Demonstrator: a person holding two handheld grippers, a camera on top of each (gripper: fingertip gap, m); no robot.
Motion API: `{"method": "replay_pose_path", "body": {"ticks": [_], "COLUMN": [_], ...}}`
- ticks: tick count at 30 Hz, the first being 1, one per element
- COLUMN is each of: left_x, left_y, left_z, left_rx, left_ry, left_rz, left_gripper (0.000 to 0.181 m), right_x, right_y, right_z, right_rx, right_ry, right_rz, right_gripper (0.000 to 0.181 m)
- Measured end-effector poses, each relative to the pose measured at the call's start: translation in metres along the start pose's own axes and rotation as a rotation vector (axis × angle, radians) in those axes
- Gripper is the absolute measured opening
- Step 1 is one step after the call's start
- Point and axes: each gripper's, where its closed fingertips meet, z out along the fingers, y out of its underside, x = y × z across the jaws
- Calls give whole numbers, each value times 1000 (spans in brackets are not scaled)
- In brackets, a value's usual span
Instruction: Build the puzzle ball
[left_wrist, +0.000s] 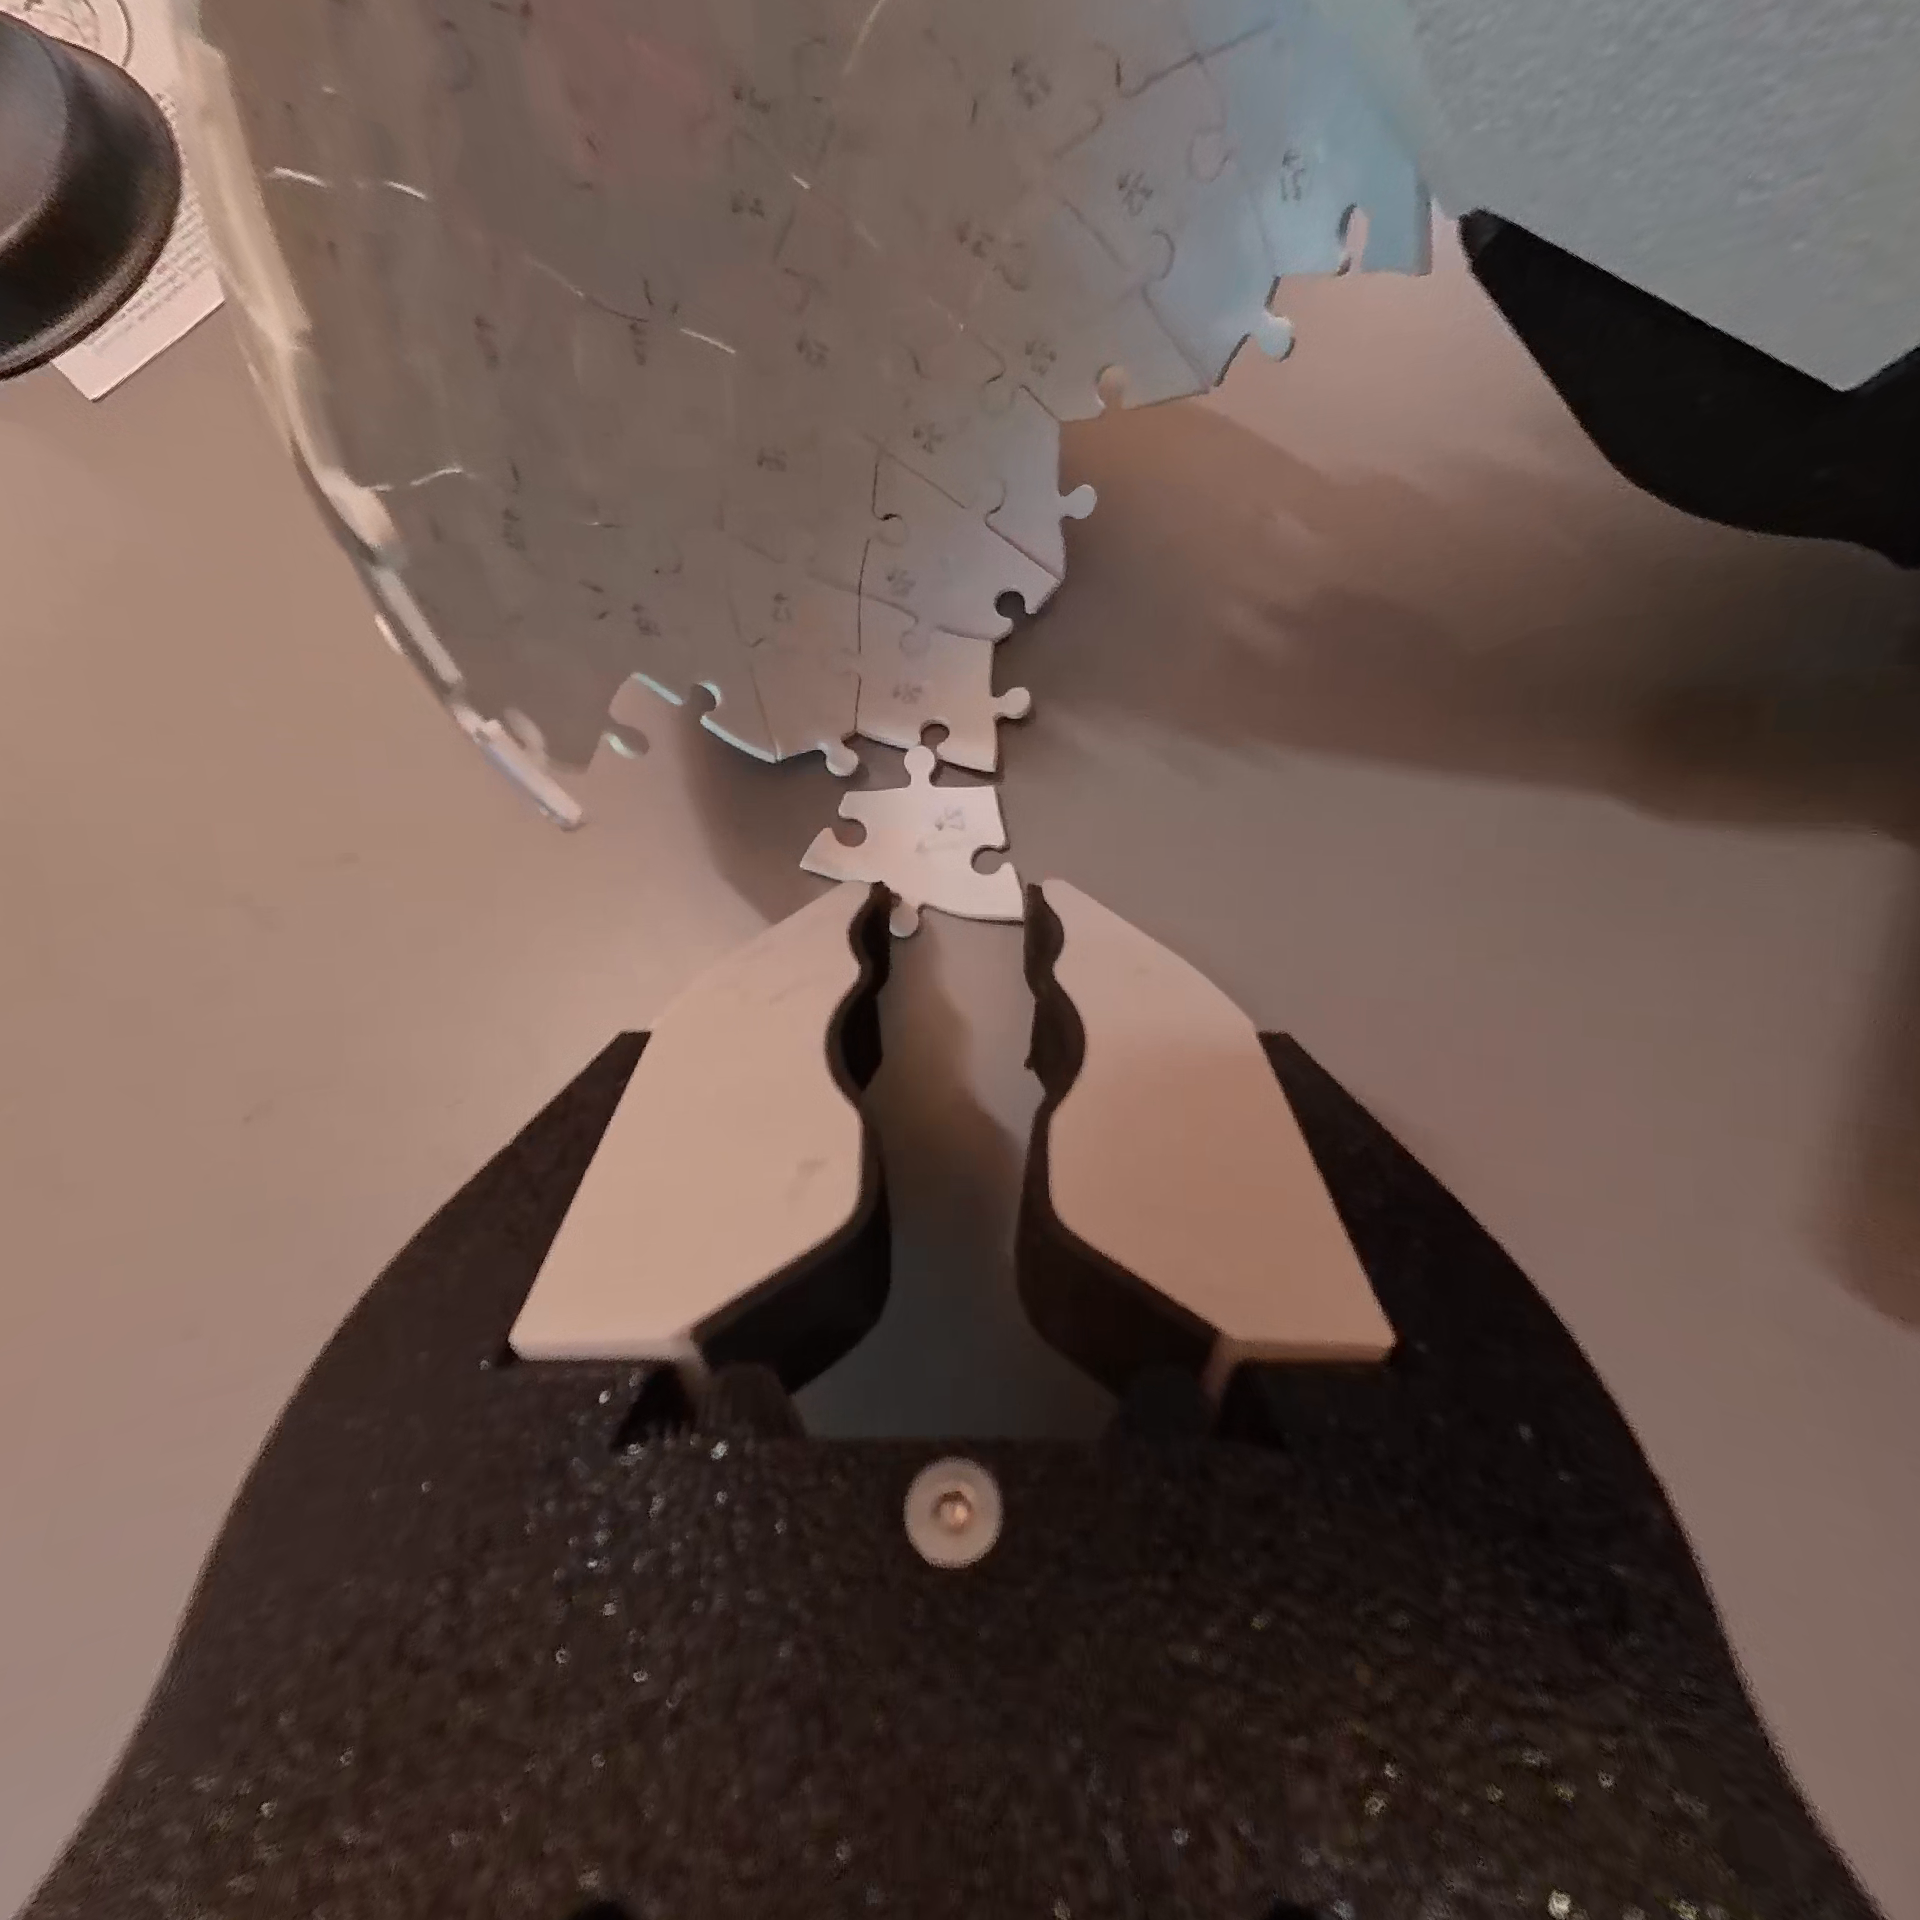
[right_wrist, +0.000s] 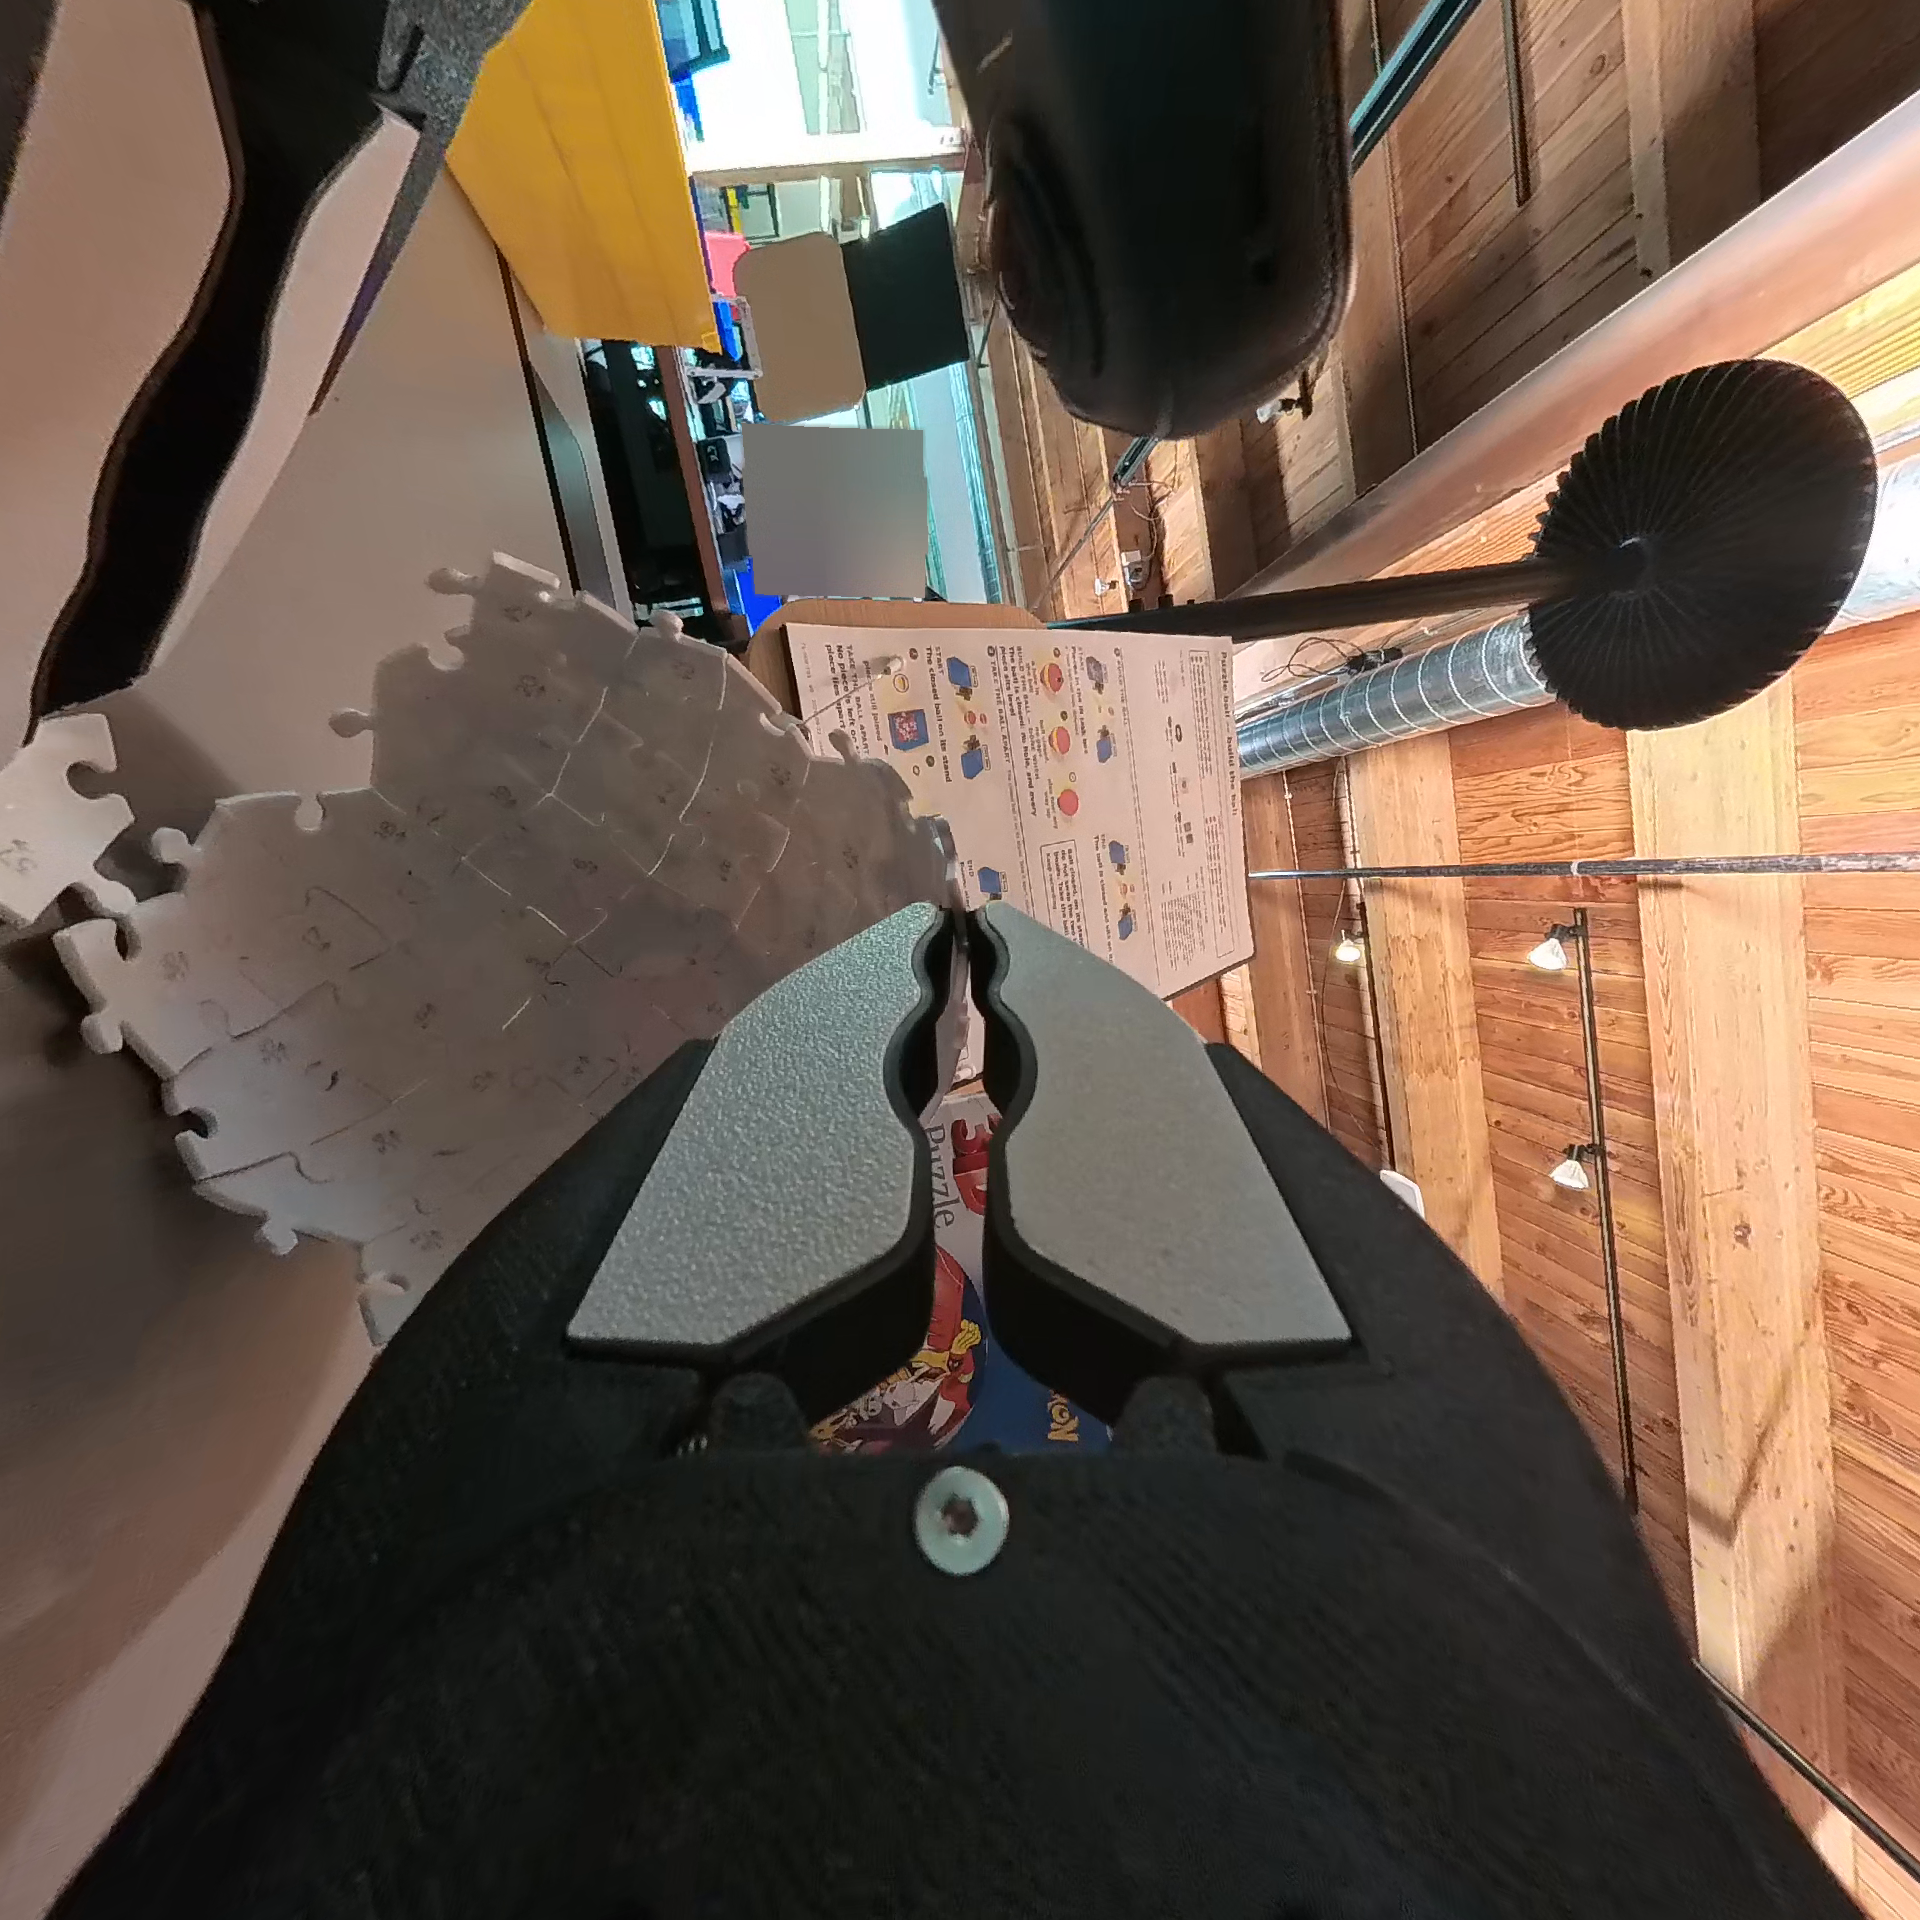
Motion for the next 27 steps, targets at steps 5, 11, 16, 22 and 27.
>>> {"method": "replay_pose_path", "body": {"ticks": [5, 11, 16, 22, 27], "left_x": [2, 0, -4, -2, -1], "left_y": [-2, -17, -2, 0, -1], "left_z": [-4, -11, -4, -6, -12], "left_rx": [5, 36, -55, -32, 3], "left_ry": [-27, -89, -92, -88, -109], "left_rz": [66, 186, 159, 130, 110], "left_gripper": [23, 17, 35, 35, 32], "right_x": [0, -1, -1, -3, -3], "right_y": [0, 0, -4, -12, -17], "right_z": [0, 0, 0, 1, 1], "right_rx": [2, 6, 33, 90, 137], "right_ry": [2, 5, 5, 4, 7], "right_rz": [-10, -18, -48, -98, -156], "right_gripper": [3, 3, 3, 3, 3]}}
